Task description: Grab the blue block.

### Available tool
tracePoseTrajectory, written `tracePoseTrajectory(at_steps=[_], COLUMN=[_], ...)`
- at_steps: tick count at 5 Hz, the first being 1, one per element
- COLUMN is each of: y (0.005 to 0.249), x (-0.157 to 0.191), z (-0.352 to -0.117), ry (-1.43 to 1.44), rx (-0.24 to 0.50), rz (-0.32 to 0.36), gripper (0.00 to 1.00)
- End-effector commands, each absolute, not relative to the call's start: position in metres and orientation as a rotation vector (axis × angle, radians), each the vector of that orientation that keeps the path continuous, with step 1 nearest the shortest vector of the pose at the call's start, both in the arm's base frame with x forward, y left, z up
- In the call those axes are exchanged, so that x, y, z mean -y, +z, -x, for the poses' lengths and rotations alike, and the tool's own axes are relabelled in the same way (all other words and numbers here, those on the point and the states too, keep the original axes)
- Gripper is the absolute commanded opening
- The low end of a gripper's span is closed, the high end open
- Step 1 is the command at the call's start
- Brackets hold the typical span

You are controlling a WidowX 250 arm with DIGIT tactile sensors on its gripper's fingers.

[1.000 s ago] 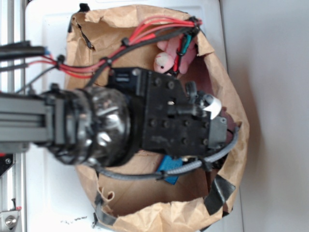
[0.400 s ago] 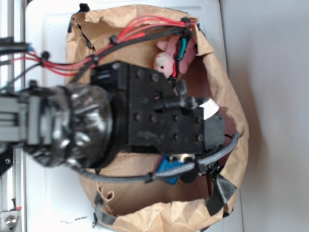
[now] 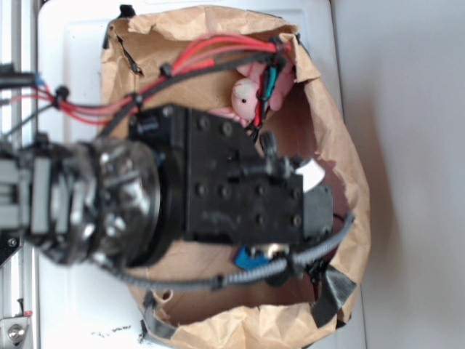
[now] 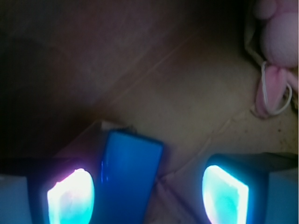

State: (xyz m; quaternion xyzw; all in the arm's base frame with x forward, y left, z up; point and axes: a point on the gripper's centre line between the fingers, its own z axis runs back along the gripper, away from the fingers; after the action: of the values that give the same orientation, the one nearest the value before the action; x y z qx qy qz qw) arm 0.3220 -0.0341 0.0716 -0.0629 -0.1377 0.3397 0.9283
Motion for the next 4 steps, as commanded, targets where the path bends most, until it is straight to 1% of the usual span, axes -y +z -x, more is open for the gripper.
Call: tracePoseTrajectory(at_steps=[1,2,4], y=[0.086,0.080,0.063], x=[0.053,0.059,0.057], z=[-0.335,-0.330,-0.330], ry=[0.716,0.702,0.691], rx=[0.328,0.326,0.314], rz=[0.176,0.166,0.147], gripper=[1.00,1.00,1.00])
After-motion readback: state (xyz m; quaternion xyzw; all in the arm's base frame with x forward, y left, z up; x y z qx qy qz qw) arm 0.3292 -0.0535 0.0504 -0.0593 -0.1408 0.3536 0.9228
